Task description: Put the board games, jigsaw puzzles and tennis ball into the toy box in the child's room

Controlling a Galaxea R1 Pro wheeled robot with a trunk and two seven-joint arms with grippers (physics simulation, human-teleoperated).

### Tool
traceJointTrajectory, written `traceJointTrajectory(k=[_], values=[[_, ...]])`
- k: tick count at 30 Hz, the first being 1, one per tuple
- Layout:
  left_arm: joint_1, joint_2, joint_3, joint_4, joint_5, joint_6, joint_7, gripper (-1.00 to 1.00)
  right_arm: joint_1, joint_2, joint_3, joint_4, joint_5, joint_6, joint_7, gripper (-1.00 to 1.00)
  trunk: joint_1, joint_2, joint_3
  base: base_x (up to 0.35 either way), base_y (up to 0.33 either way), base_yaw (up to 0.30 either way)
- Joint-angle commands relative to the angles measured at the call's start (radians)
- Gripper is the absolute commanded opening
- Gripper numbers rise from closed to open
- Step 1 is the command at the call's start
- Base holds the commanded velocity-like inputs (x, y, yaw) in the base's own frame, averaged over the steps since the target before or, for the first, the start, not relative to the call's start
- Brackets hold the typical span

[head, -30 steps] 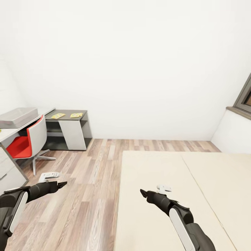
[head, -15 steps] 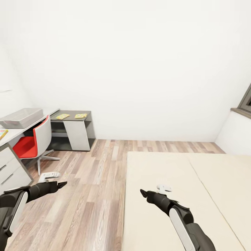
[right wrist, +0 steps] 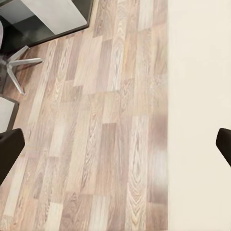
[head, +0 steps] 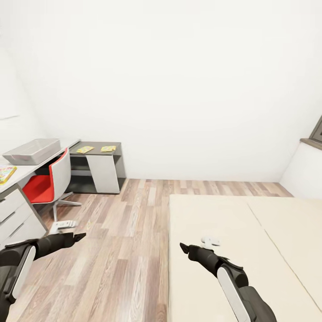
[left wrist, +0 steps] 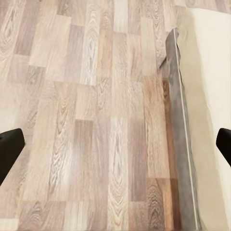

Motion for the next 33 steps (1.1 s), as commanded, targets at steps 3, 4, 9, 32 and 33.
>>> traceJointTrajectory(k=[3, 4, 9, 32, 33], values=[[-0.001, 0.000, 0.001, 0.000, 0.006, 0.008, -0.001, 1.00, -0.001, 0.000, 0.000, -0.001, -0.001, 0.005, 0.001, 1.00, 0.001, -0.002, -0.002, 0.000, 0.206, 0.000], [-0.001, 0.001, 0.001, 0.000, 0.006, 0.008, -0.001, 1.00, -0.001, 0.000, 0.000, -0.001, -0.001, 0.005, 0.001, 1.00, 0.001, -0.002, -0.002, 0.000, 0.212, 0.000], [-0.001, 0.000, 0.001, 0.000, 0.006, 0.008, -0.001, 1.00, -0.001, 0.000, 0.000, -0.001, -0.001, 0.005, 0.001, 1.00, 0.001, -0.002, 0.000, 0.003, 0.220, -0.067], [-0.001, 0.001, 0.003, 0.000, 0.009, 0.006, -0.002, 1.00, -0.001, 0.000, 0.000, -0.001, -0.001, 0.005, 0.001, 1.00, 0.001, -0.002, 0.008, 0.025, 0.088, -0.061], [-0.001, 0.001, 0.003, 0.000, 0.009, 0.006, -0.002, 1.00, -0.001, 0.000, 0.000, -0.001, -0.001, 0.005, 0.001, 1.00, 0.001, -0.002, 0.008, 0.000, 0.174, 0.000]])
